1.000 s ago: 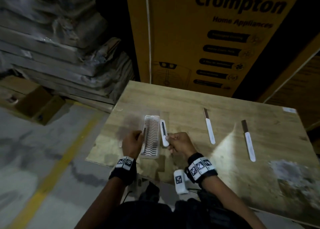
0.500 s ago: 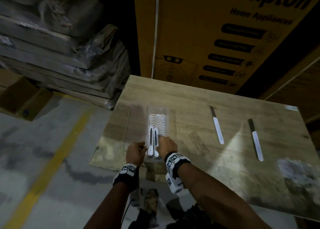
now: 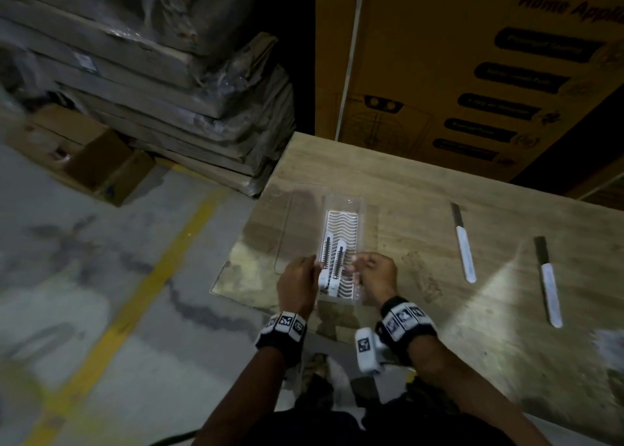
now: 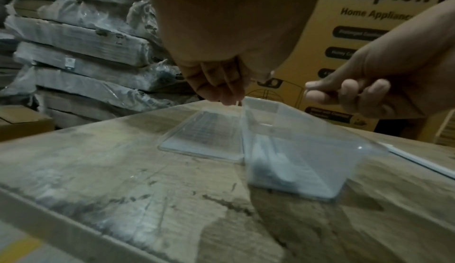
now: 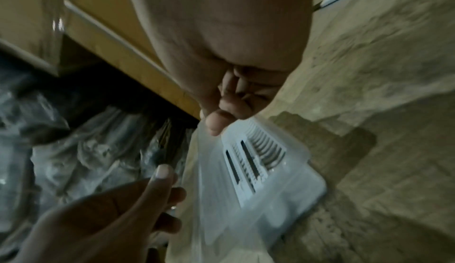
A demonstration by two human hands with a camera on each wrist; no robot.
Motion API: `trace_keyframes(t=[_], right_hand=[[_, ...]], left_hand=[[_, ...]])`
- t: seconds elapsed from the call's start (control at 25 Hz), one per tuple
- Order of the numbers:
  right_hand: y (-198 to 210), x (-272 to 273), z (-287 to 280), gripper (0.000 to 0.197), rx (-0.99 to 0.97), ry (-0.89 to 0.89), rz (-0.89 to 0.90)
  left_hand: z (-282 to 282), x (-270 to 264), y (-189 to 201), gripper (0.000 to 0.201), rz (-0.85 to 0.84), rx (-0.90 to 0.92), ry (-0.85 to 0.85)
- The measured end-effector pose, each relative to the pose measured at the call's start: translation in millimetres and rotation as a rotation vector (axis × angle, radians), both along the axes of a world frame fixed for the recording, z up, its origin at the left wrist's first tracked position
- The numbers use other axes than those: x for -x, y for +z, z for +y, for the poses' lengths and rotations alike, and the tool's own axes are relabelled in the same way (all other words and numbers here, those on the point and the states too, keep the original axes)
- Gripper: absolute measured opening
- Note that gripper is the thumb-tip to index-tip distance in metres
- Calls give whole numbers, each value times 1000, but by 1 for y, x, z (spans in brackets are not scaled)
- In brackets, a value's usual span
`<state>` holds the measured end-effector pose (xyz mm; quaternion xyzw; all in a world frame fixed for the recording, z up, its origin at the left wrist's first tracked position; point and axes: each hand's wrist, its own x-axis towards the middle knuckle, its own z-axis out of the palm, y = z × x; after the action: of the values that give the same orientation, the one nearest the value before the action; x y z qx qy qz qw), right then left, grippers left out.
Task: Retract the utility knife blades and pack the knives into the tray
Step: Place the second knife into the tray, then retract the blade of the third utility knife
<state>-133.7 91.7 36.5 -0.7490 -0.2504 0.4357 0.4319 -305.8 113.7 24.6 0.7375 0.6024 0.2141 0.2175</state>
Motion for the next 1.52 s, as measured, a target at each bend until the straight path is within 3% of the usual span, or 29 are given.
trace_keyframes(t=[0.08,0.2,0.32,0.44,0.6,0.72,0.88,1.0,1.04,1.16,1.24,1.32,1.4,1.52], right_hand=[[6,-24,-24,10,-50,-94,14],[-18,-75,-63,15,13,-272,110],[-38,-135,-96,19,92,-312,-110],[-34,-193,-112,22,186,-197,-357],[-29,-244,-97,32,138,17,-525],[-63,-273,-78,41,162,311,-663],[-79,-275,-67,38,154,529,-850],[-73,-272,-66,31,214,445,-832],[-67,-270,-70,31,212,414,-832],[-57,-272,-91,19,136,448,-772],[-51,-274,-114,27,36,397,-574],[-39,-276,-136,36,-29,230,-300],[-12,-274,-154,34,-61,119,-65],[36,-271,-170,32,-198,120,110]], left_hand=[[-12,-17,11,36,-20,-56,-72],[-31,-54,26,29,-66,-158,-147],[-50,-102,29,20,-163,-86,-165],[-58,-154,12,27,-120,86,-211],[-56,-206,-17,34,25,382,-345],[-68,-230,-27,50,51,476,-374],[-88,-237,-30,34,54,471,-252],[-101,-241,-22,72,-2,415,-213],[-105,-244,-18,76,-27,408,-195],[-111,-250,-13,47,-42,459,-139],[-114,-251,-17,42,-44,508,-137],[-115,-255,-14,33,-70,524,-118],[-112,-260,-2,30,-189,539,-103],[-103,-275,23,29,-378,481,-113]])
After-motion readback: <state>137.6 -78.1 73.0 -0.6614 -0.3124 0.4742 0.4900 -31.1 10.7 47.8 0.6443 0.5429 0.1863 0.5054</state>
